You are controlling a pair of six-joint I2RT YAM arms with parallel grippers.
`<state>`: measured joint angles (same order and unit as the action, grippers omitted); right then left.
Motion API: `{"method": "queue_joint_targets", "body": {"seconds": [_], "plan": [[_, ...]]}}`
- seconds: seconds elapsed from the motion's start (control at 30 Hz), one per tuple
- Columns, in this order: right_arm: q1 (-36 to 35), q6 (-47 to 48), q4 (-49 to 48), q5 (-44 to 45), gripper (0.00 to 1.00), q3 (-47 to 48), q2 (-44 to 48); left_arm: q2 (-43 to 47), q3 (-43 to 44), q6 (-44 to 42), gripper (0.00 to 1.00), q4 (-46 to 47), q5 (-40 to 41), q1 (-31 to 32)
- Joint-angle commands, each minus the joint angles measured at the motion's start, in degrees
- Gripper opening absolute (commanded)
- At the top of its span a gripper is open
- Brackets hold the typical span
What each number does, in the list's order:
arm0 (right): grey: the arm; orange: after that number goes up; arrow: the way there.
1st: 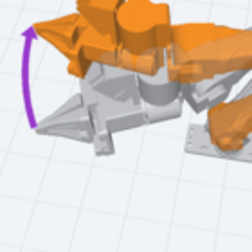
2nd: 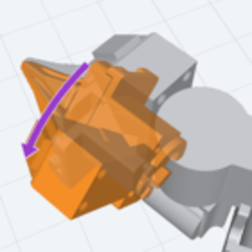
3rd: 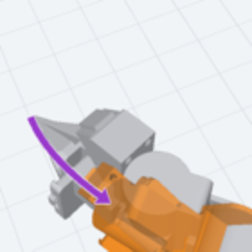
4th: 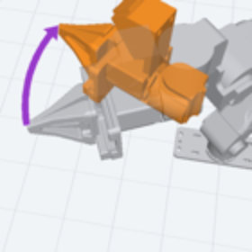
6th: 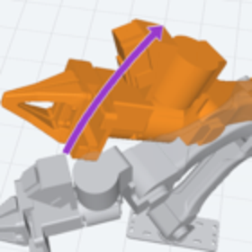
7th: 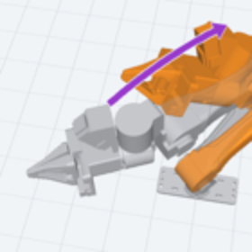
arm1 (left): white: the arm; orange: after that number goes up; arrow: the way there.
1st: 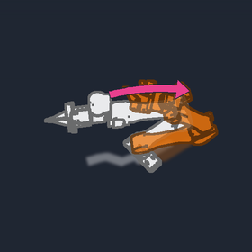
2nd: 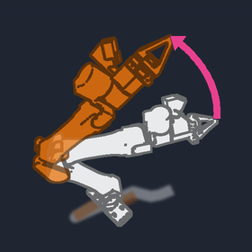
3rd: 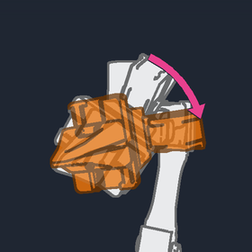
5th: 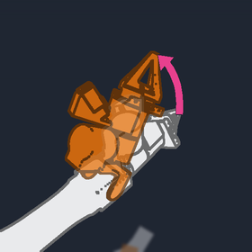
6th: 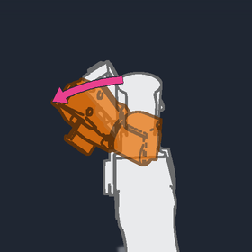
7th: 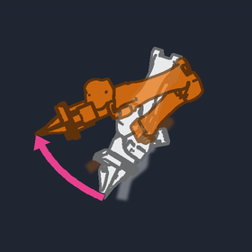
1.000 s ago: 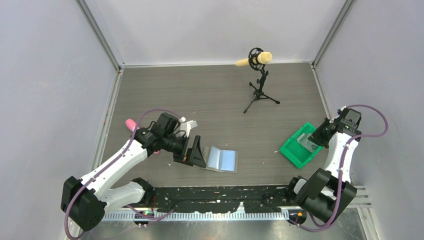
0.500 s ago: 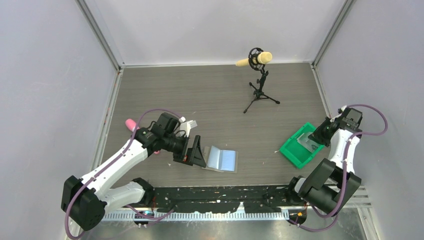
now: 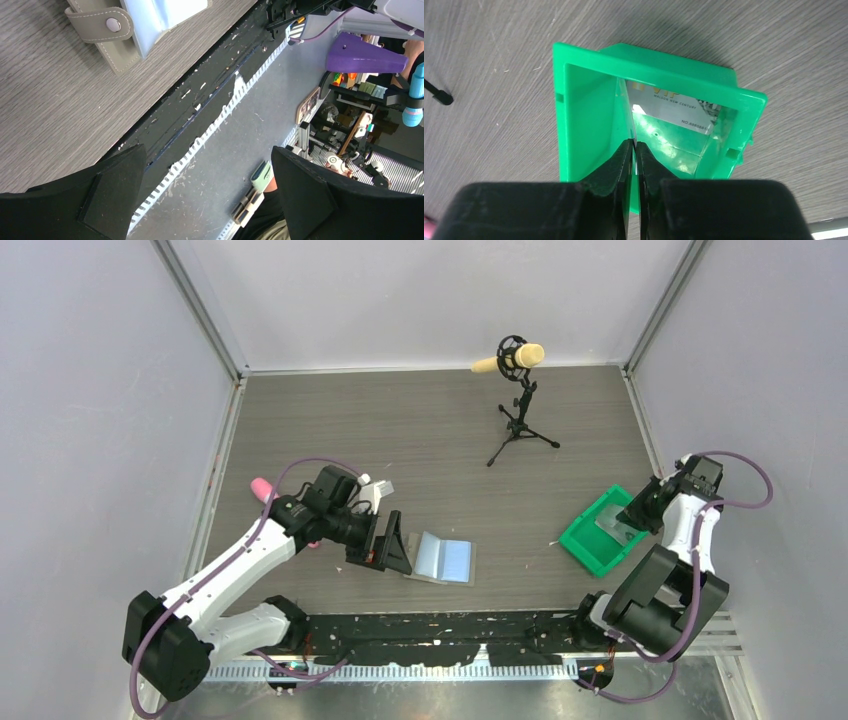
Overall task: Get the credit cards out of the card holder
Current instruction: Place the credit card in the storage box, then reset both arms
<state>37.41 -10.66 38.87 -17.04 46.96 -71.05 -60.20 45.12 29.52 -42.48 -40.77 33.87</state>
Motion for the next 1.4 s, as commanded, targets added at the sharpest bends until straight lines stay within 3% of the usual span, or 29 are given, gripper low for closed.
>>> {"method": "queue_joint_targets", "body": {"seconds": [0.0, 0.5, 0.83, 1.1, 1.37], "plan": [[0.5, -0.2, -0.5, 4.2, 0.15, 2.3, -0.3, 0.6, 1.0, -0.2, 1.00, -0.9, 0.8, 0.0], [0.4, -4.5, 2.7, 11.2, 0.27, 8.1, -1.1, 2.8, 1.0, 1.4, 1.00, -1.1, 2.7, 0.1], [-2.3, -7.5, 6.4, 7.8, 0.28, 12.5, 5.6, 5.0, 1.3, 1.1, 1.00, -1.6, 6.9, 0.1], [-23.8, -12.9, 7.6, 13.7, 0.31, 14.3, 11.6, 7.5, 4.4, 1.2, 1.00, -1.5, 14.6, 0.1], [-55.7, -19.9, 2.8, 22.8, 0.38, 8.5, 19.1, 11.3, 10.0, 1.4, 0.99, -1.7, 23.9, 0.0]]}}
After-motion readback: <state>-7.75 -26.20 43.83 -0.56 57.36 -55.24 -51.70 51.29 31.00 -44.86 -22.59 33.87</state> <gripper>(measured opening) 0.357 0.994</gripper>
